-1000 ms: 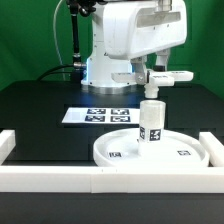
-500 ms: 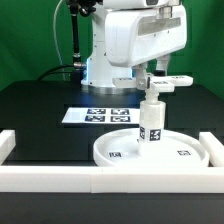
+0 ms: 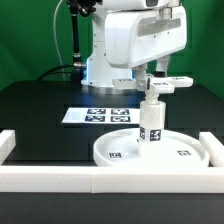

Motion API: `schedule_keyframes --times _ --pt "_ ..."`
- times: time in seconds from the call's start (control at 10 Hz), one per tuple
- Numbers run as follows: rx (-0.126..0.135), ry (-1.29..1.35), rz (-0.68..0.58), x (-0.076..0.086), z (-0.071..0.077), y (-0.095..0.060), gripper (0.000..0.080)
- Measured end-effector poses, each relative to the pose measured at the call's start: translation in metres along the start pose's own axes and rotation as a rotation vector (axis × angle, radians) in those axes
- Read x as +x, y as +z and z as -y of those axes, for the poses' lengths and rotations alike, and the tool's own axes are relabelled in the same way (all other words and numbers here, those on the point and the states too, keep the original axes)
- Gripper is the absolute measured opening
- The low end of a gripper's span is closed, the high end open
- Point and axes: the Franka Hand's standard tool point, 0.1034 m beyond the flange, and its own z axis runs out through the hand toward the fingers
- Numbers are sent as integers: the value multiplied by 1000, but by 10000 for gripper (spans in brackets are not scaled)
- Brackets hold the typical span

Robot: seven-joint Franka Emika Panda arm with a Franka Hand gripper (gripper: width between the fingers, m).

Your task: Assemble round table

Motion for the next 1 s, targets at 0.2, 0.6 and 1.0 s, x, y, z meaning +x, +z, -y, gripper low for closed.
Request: schedule_keyframes --times 0.2,0.6,1.0 --pt "1 1 0 0 -1 1 443" --pt "6 0 2 2 -1 6 443" --pt "17 0 8 -1 1 20 443"
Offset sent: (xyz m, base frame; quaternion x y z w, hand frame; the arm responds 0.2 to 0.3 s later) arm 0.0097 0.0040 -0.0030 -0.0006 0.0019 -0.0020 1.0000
